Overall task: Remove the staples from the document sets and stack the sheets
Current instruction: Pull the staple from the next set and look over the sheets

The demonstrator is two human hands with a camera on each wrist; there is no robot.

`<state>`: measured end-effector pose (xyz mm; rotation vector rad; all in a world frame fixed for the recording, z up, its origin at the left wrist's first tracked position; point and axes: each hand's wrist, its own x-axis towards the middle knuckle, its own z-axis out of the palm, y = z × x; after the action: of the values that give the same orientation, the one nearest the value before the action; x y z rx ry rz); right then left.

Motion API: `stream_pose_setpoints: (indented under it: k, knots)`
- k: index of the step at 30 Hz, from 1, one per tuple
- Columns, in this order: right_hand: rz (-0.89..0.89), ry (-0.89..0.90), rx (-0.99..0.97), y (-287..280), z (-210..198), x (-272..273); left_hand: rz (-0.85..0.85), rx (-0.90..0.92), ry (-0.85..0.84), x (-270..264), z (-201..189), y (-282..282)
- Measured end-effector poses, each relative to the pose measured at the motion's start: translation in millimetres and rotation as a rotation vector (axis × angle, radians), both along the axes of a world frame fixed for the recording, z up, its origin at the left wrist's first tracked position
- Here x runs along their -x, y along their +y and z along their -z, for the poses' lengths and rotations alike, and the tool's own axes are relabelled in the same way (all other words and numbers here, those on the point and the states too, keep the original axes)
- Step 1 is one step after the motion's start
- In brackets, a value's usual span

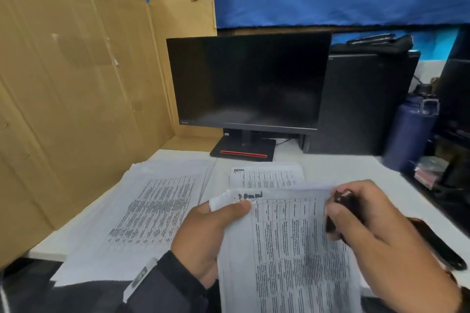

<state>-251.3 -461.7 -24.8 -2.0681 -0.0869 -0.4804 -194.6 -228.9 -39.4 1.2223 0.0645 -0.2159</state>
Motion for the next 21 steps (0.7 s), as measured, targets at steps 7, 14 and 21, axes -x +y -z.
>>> stream_pose_setpoints:
  k: [7, 14, 21]
  knots:
    - [-0.048, -0.07, 0.199, 31.5, 26.8, 6.4, 0.178, 0.027, 0.019, 19.2, 1.4, -18.2]
    - [0.067, -0.192, 0.133, 42.9, 31.9, 16.2, 0.152, 0.048, -0.028, 29.4, 2.8, -29.6]
    - [0.091, -0.25, 0.072, 41.7, 36.4, 17.9, 0.165, 0.072, -0.062, 27.9, 4.3, -33.4]
